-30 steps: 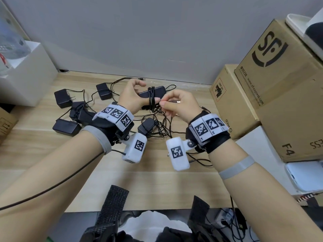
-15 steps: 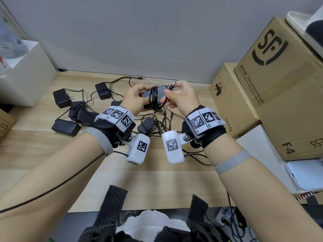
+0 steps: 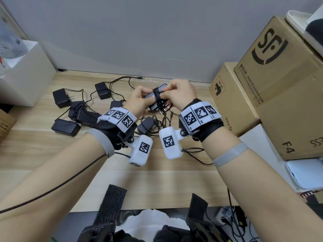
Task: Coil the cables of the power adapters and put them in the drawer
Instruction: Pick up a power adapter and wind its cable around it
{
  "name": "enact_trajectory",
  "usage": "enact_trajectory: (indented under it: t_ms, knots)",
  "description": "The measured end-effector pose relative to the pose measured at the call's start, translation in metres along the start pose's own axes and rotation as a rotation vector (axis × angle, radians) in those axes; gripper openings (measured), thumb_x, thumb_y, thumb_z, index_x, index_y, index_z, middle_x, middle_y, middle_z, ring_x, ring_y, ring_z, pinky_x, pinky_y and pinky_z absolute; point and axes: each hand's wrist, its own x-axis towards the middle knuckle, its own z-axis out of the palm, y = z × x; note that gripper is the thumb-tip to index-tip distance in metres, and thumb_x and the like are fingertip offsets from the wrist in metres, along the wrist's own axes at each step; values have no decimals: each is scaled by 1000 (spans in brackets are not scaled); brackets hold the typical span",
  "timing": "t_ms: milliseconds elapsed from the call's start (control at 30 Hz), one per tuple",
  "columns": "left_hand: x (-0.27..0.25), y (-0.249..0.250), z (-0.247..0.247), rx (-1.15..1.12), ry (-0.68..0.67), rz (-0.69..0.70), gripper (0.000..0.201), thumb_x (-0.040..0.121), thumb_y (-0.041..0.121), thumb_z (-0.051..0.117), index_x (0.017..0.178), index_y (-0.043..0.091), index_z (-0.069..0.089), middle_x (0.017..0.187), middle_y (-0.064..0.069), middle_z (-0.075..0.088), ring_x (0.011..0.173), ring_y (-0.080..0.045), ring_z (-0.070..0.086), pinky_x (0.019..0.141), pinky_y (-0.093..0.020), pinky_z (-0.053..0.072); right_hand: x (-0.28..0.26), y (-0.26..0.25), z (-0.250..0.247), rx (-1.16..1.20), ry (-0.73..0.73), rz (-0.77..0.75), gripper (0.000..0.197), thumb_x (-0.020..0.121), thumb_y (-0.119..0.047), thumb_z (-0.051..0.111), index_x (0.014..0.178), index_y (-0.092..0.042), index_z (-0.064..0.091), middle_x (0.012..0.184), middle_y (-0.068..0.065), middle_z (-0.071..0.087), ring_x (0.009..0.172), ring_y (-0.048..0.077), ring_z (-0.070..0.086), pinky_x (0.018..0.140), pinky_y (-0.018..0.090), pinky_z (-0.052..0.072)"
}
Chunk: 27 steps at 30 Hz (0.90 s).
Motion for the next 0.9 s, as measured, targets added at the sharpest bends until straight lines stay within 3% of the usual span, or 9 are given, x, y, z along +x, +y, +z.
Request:
enact_trajectory:
  t_ms: [100,200,367,467,600,700,767,900]
  knots:
    - [1,0,-1,26,17,40,22,91,-2,50,82,17,44,91,-2,51,77,-16,60,59,-32,59,0,1,0,-16,19,-22,25,71,-14,72,60,-23,52,56,-4,58,52,14,56,68,36,55]
    - [2,0,-4,80,37,78,22,90,0,53,83,19,45,94,3,50,80,-17,60,59,-32,59,-2,3,1,-35,9,-56,23,76,-18,70,61,-23,54,55,-3,59,57,15,58,71,39,56]
    - [2,-2,-5,91,58,83,21,90,0,53,84,18,45,96,4,49,80,-15,59,58,-32,59,-3,3,2,-96,-110,-72,25,84,-16,63,62,-23,55,54,-4,59,58,14,57,78,45,55]
    - [2,-3,-5,104,68,89,21,90,1,53,84,19,44,96,6,49,80,-15,59,59,-33,59,-3,3,3,-97,-126,-49,26,86,-14,60,63,-25,55,55,-4,59,57,14,56,77,43,54]
    - [1,-1,-5,140,85,127,25,91,0,50,84,22,43,93,8,48,76,-13,57,67,-36,55,-5,1,4,36,-197,51,17,86,1,55,85,-15,61,66,3,59,61,20,58,73,39,56]
    - [1,0,-4,173,78,148,26,91,1,51,85,25,45,94,8,48,85,-21,58,73,-40,55,-8,1,6,109,-168,77,17,86,3,56,96,-9,65,68,5,59,60,19,61,71,35,59]
    - [2,1,-4,201,84,166,22,91,1,52,90,23,48,96,9,48,92,-26,57,72,-38,57,-10,1,8,139,-127,88,17,86,0,58,96,-9,68,69,5,61,63,22,64,73,36,59]
    - [1,5,-6,238,90,199,18,89,3,55,95,19,49,93,9,47,88,-26,58,64,-33,57,-13,1,8,160,-93,80,18,87,-1,59,100,-7,69,68,5,61,63,20,64,73,34,59]
